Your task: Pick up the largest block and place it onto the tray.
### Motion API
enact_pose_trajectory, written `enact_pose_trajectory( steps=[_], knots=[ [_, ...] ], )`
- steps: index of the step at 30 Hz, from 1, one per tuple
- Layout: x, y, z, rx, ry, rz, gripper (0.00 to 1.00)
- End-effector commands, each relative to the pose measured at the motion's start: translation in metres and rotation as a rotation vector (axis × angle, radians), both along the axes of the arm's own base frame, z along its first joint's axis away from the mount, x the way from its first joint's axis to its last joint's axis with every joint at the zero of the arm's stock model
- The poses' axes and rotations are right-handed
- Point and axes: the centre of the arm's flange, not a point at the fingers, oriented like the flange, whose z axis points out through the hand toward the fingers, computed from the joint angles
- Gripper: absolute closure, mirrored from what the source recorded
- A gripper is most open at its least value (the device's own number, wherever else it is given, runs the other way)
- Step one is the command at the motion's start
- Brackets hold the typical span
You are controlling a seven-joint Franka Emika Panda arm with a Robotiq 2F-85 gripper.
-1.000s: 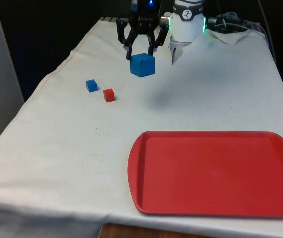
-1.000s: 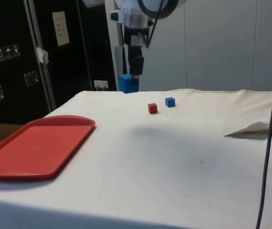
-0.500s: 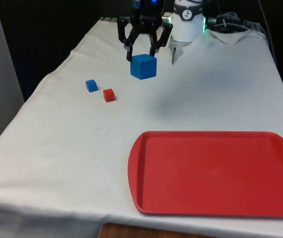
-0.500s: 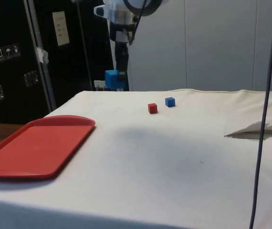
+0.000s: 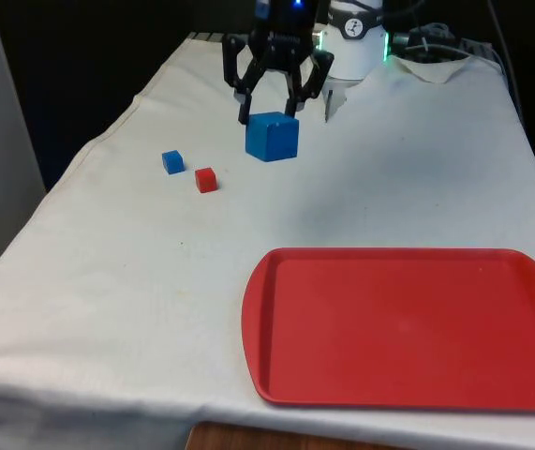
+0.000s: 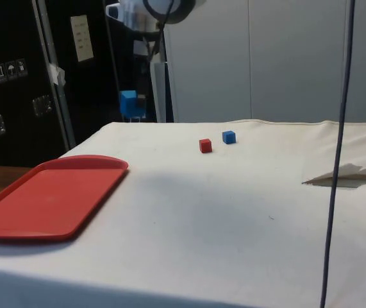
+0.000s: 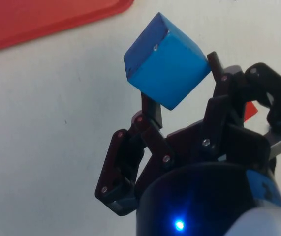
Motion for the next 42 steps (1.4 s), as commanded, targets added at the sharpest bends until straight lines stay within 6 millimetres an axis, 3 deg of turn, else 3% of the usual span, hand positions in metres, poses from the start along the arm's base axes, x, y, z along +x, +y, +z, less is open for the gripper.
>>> enact_pose_trajectory(
  steps=[1, 22, 42],
  knots=[
    [0.005, 0.003, 0.0, 0.006, 0.0, -0.002, 0.89],
    [0.064, 0.011, -0.011, 0.024, -0.029, -0.034, 0.89],
    [0.113, 0.022, -0.032, 0.042, 0.116, -0.03, 0.89]
  ],
)
